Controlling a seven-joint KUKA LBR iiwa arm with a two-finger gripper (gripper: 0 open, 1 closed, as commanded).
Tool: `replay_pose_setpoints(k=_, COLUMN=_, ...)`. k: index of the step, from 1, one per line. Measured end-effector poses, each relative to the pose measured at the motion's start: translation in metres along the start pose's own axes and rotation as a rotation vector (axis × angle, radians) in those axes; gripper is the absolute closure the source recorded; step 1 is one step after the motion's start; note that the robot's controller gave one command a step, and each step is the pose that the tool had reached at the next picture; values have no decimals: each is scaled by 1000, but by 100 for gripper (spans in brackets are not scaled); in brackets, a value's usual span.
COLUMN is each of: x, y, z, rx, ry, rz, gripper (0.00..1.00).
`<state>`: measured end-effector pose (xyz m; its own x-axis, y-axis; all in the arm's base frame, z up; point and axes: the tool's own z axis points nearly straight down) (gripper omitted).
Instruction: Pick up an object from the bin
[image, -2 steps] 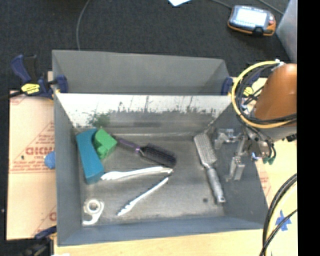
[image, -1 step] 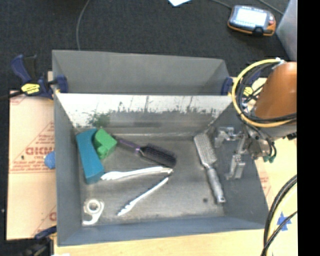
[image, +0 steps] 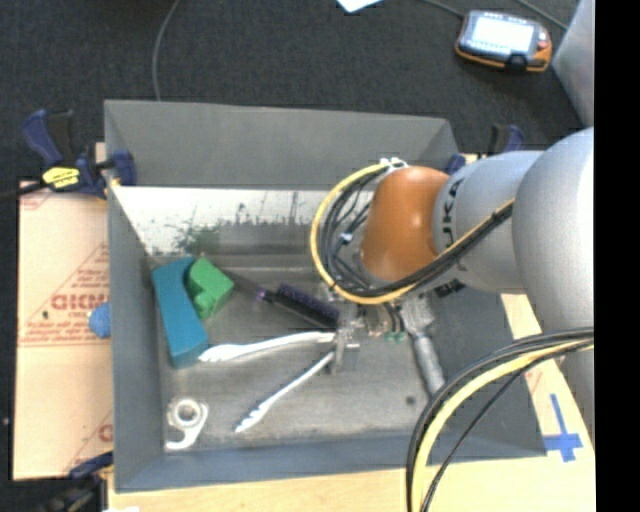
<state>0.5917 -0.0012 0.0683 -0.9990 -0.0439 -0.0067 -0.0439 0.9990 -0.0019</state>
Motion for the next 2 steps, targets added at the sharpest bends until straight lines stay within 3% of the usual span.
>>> replay_pose_setpoints(k=1, x=-13, y=-21, z=-84, rx=7, ry=-14, rz=26, gripper=0)
replay_pose_setpoints(k=2, x=-33, y=46, z=-30, rx=-5, ry=8, rz=144, gripper=0)
